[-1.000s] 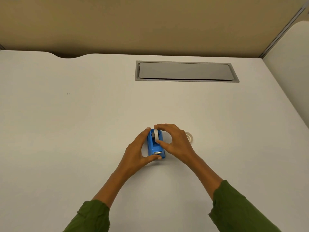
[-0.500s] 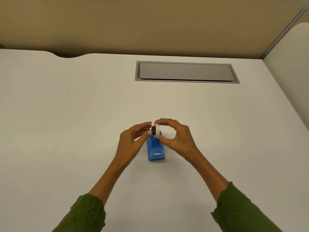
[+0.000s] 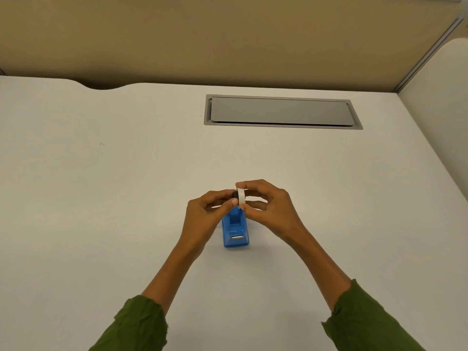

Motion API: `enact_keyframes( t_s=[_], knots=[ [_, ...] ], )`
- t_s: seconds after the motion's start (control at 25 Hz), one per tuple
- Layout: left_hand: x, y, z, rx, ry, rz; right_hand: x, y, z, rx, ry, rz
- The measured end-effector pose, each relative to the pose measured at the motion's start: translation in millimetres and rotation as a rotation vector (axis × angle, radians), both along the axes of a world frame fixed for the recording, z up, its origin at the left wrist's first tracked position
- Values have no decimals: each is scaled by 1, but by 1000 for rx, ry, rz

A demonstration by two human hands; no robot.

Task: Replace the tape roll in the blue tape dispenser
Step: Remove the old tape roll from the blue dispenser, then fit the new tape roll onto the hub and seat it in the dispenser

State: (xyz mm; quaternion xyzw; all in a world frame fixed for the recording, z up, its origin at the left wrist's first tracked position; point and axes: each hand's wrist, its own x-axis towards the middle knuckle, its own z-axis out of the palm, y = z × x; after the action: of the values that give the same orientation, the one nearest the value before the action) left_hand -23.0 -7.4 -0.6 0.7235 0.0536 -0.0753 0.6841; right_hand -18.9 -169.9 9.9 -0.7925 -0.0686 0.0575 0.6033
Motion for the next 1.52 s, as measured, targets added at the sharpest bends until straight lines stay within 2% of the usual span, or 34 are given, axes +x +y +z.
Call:
enact_keyframes(
  t_s=[0.28,0.44,0.56,0.68,0.96,1.16,1.36,1.44,1.52],
  knots=[
    [3,-6,0,-106,65,114,3,2,1,45,13,25],
    [7,-6,-4,-116,158,185,7,1,2,8,-63,37],
    [8,0,-7,-163,201,171,21,-1,-2,7,-61,-48],
    [9,4,-8,-141,209,137,45,2,-14,-146,-62,-148],
    [11,7,-5,-140,166,145,79,21,-55,-382,32,-107],
    [12,6,-7,-148,181,152,81,22,-65,-422,29,-115],
    [10,8,-8,-223,173,140,68,-7,-41,-294,16,-143],
    [7,8,-8,-257,174,127,51,-33,-34,-450,1,-140],
    [4,6,-8,-278,185,113,27,-54,-31,-653,80,-86]
  ],
)
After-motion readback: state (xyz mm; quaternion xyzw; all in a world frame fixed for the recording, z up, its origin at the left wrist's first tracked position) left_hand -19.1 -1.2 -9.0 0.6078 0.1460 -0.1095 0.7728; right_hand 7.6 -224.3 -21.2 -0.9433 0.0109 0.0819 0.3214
